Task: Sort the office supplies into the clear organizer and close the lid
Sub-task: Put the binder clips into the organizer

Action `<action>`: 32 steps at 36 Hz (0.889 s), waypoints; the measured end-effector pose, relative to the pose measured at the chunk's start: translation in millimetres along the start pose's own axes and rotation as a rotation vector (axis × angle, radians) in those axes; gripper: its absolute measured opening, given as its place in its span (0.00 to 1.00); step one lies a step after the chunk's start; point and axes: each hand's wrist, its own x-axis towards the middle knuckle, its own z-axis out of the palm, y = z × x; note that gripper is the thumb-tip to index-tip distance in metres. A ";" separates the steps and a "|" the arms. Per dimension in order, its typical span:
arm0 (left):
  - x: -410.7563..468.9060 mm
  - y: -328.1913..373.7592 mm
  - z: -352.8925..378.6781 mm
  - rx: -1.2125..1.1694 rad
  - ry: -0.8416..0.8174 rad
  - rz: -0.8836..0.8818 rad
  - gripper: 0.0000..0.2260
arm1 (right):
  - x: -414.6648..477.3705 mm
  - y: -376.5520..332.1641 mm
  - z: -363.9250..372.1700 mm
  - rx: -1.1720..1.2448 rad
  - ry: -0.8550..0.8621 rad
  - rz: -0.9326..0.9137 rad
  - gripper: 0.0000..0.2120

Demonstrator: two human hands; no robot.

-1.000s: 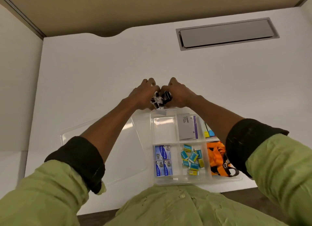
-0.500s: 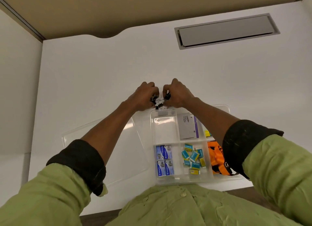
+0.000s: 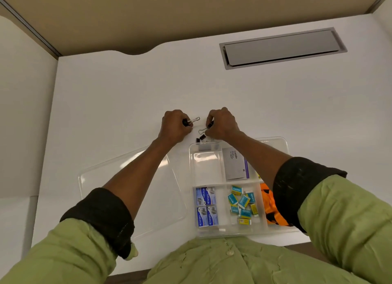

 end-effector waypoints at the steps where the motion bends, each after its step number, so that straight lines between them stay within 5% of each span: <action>1: -0.3 0.2 -0.6 -0.017 0.007 -0.016 0.06 | 0.5 -0.1 -0.7 0.009 -0.007 0.013 0.12; 12: -10.6 5.0 -6.0 -0.201 0.142 -0.181 0.05 | 3.4 -1.1 -1.5 -0.027 -0.018 -0.010 0.18; 20: -37.1 30.2 -27.5 -0.418 0.275 -0.185 0.02 | -4.4 -3.6 -20.0 0.046 0.056 -0.010 0.14; 32: -137.2 69.6 -22.5 -0.270 0.126 -0.120 0.04 | -121.6 -31.8 -49.1 0.062 0.001 -0.055 0.09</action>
